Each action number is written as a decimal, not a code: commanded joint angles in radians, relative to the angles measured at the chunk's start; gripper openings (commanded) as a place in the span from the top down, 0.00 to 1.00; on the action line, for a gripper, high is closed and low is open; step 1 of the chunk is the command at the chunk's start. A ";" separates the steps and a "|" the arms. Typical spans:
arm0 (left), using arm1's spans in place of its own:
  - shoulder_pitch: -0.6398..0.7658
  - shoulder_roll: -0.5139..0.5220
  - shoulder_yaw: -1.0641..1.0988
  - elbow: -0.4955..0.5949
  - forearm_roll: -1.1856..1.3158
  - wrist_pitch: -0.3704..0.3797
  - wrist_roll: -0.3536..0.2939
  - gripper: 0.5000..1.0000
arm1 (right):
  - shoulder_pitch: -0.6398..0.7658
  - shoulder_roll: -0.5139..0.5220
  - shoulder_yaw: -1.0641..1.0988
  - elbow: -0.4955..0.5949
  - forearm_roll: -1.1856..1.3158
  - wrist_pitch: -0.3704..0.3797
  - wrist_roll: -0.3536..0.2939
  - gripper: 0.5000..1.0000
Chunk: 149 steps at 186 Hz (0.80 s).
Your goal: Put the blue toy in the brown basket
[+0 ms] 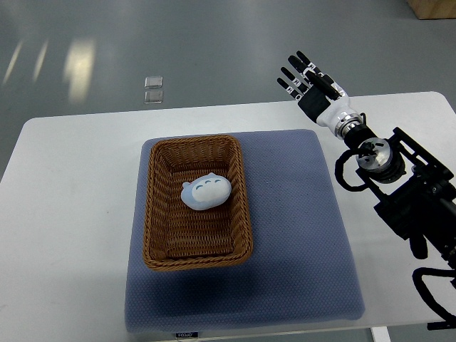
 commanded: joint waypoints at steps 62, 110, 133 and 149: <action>0.000 0.000 0.000 0.000 0.001 0.000 0.000 0.00 | -0.043 -0.004 0.001 -0.051 0.063 0.040 0.001 0.19; 0.002 0.000 0.000 0.000 0.001 0.000 0.000 0.00 | -0.072 -0.007 0.001 -0.053 0.063 0.157 0.001 0.18; 0.002 0.000 0.000 0.000 0.001 0.000 0.000 0.00 | -0.082 -0.006 0.002 -0.053 0.064 0.180 0.003 0.18; 0.002 0.000 0.000 -0.003 0.001 0.000 0.000 0.00 | -0.082 -0.004 0.002 -0.053 0.064 0.184 0.003 0.18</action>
